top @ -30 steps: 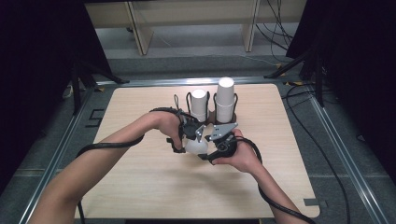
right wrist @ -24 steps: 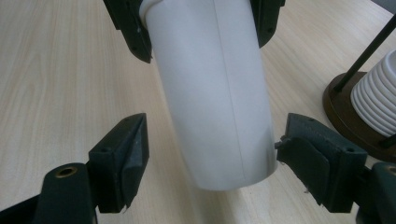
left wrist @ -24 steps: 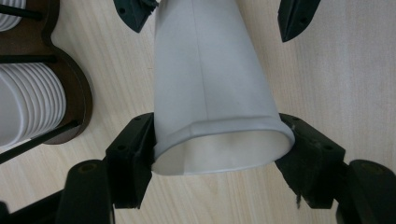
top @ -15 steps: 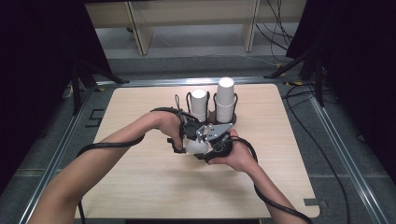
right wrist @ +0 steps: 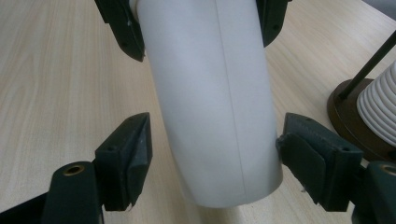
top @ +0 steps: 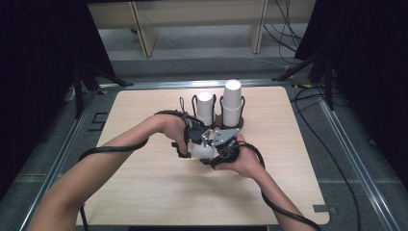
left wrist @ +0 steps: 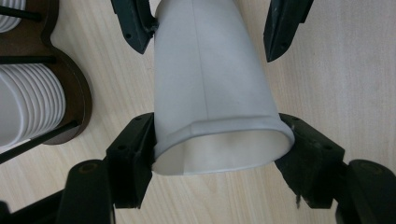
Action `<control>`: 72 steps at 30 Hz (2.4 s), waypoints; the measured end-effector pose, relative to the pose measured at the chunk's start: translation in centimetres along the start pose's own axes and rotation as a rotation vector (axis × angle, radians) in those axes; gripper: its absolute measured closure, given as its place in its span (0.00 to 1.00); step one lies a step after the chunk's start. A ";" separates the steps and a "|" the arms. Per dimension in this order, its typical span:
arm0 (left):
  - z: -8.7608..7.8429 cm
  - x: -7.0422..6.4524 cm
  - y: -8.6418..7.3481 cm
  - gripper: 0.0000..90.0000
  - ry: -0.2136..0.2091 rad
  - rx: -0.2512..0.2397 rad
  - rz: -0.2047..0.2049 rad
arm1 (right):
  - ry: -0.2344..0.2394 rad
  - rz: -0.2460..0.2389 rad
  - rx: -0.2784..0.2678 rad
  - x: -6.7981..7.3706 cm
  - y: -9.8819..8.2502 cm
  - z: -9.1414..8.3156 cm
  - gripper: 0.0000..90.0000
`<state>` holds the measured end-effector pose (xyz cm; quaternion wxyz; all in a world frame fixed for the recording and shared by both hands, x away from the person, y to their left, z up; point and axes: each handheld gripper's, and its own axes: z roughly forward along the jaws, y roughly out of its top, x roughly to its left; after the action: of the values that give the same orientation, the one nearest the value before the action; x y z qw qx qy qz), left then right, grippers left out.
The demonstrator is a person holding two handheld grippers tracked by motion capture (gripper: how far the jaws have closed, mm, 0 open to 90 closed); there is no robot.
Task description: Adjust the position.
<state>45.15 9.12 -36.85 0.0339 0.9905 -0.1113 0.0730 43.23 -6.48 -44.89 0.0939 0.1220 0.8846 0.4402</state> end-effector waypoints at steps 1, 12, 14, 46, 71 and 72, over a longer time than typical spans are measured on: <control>0.0 0.0 0.0 0.36 0.000 -0.004 0.001 | 0.000 -0.013 -0.004 -0.1 0.0 0.0 0.29; -0.2 -0.1 0.3 0.36 -0.001 -0.008 0.011 | -0.001 0.012 0.010 0.1 -0.3 0.4 0.30; -0.3 -0.1 0.3 0.36 -0.002 -0.010 0.010 | 0.004 -0.006 0.004 0.0 -0.3 0.5 0.30; -0.7 -0.3 0.5 0.32 0.002 -0.040 0.075 | 0.019 -0.033 0.010 0.2 -0.8 0.6 0.39; 0.4 -1.4 -4.3 0.14 0.165 -0.316 -0.147 | -0.063 0.036 -0.138 0.4 -2.9 0.4 0.39; 0.6 -1.5 -4.5 0.14 0.171 -0.340 -0.165 | -0.067 0.043 -0.141 0.5 -3.0 0.4 0.39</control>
<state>44.75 13.78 -37.87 0.2157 0.9665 -0.0373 0.1338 42.48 -7.81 -47.56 0.1225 0.1487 0.8449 0.4990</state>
